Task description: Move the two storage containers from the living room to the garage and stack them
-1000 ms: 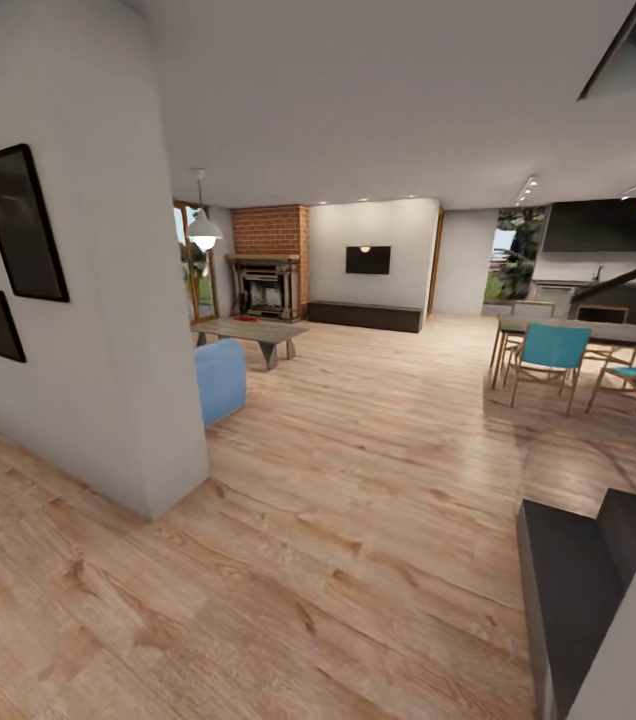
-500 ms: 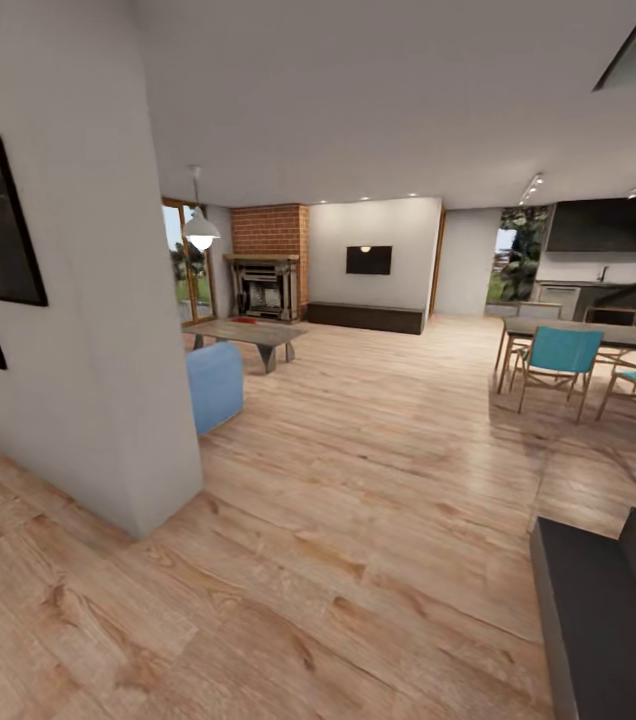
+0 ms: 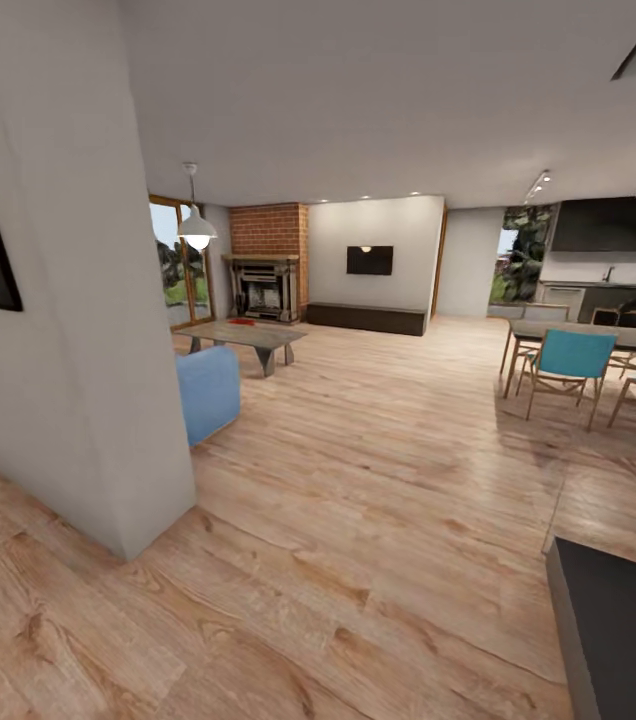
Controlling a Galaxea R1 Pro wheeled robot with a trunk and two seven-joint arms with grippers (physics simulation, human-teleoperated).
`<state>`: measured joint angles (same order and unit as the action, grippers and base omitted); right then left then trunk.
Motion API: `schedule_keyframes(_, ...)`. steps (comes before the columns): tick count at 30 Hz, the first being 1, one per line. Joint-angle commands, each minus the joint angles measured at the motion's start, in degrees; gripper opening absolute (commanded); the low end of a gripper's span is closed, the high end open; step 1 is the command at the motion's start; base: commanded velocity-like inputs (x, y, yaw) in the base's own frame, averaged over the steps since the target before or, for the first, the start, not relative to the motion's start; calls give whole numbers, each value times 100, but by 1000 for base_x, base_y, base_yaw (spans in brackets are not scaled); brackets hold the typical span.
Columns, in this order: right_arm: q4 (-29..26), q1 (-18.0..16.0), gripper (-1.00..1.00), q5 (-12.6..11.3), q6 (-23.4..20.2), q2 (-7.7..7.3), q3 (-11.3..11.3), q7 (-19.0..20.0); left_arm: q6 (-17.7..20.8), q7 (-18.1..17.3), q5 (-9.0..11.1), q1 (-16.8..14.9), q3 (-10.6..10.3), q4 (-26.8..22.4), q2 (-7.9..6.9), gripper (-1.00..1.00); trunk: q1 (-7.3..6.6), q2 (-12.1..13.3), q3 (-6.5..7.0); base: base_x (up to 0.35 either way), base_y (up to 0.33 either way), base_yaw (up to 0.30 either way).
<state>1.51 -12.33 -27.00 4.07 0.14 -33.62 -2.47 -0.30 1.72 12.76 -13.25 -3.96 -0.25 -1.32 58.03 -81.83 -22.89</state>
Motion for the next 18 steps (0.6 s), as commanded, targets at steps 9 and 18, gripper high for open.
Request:
schedule_keyframes(9, 16, -6, 100, -51, 24, 2, -49, 0, -5, 12, 49, -3, -43, -1, 0, 100, 3, -3, -6, 321, 0, 0)
schedule_keyframes(18, 16, -6, 100, -43, 24, 3, -51, 2, -4, 12, 50, -3, -43, -1, 0, 100, 3, -3, -6, 321, 0, 0)
